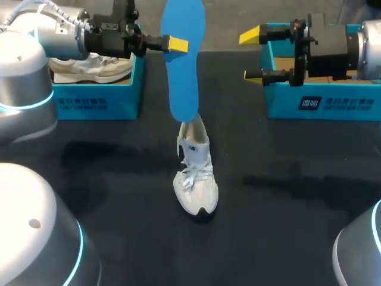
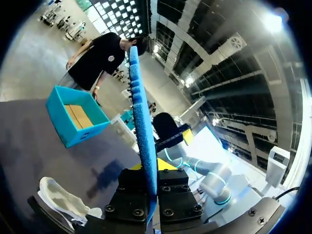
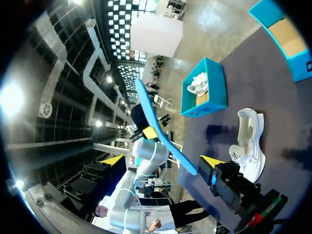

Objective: Take the shoe out of the shoebox, open the shoe tongue, remove and reinsert the insole, then place the shoe into the shoebox

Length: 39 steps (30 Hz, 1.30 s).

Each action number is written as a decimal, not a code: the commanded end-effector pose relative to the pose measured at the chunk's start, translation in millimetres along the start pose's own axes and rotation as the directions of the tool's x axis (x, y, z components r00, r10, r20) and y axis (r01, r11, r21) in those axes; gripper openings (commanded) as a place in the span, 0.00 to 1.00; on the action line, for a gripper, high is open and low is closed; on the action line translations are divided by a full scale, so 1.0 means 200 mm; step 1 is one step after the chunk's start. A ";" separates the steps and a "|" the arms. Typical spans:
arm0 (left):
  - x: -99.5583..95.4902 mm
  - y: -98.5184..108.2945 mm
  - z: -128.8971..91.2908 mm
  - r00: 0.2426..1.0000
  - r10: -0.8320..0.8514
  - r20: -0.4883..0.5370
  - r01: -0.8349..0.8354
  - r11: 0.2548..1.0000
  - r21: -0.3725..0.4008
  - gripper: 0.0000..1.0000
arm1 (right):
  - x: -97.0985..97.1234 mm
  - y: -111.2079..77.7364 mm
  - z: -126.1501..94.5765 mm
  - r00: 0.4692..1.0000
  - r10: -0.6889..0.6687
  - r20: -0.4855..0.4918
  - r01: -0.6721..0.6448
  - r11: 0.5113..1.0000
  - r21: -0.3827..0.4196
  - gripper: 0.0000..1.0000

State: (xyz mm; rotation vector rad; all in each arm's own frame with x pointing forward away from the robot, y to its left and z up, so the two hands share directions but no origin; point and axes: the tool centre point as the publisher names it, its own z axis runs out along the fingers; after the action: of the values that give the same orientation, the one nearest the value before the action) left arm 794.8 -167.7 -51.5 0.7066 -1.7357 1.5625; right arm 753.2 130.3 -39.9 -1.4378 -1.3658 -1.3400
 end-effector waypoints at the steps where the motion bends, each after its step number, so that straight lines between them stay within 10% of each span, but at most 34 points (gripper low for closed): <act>1: -0.02 0.03 -0.02 0.987 0.093 -0.132 -0.085 0.995 0.061 0.00 | 0.00 0.00 0.01 1.000 0.000 0.000 0.000 1.000 -0.001 1.00; 13: 0.00 0.02 0.04 0.829 0.557 -0.056 -0.549 0.829 0.105 0.00 | 0.00 0.00 0.01 1.000 0.000 0.000 0.000 1.000 -0.001 1.00; 18: 0.01 0.00 0.07 0.418 0.884 0.208 -0.908 0.410 0.085 0.00 | 0.00 0.00 0.01 1.000 0.000 0.000 0.000 1.000 -0.001 1.00; 19: -0.01 0.01 0.08 0.231 0.944 0.234 -0.970 0.242 -0.021 0.00 | 0.00 0.00 0.01 1.000 0.000 0.000 0.000 1.000 -0.001 1.00; 29: -0.05 0.02 0.07 -0.237 0.932 0.274 -0.971 -0.214 -0.111 0.00 | 0.00 0.00 0.01 1.000 0.000 0.000 0.000 1.000 -0.001 1.00; 39: -0.05 0.02 0.07 -0.266 0.927 0.264 -0.962 -0.240 -0.128 0.00 | 0.00 0.00 0.01 1.000 0.000 0.000 0.000 1.000 -0.001 1.00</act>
State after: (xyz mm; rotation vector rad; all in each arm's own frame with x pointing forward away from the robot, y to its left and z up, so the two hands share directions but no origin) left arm 801.3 -180.1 -60.6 -0.3510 -2.3209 2.3808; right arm 753.5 129.7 -39.4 -1.4364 -1.3664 -1.3395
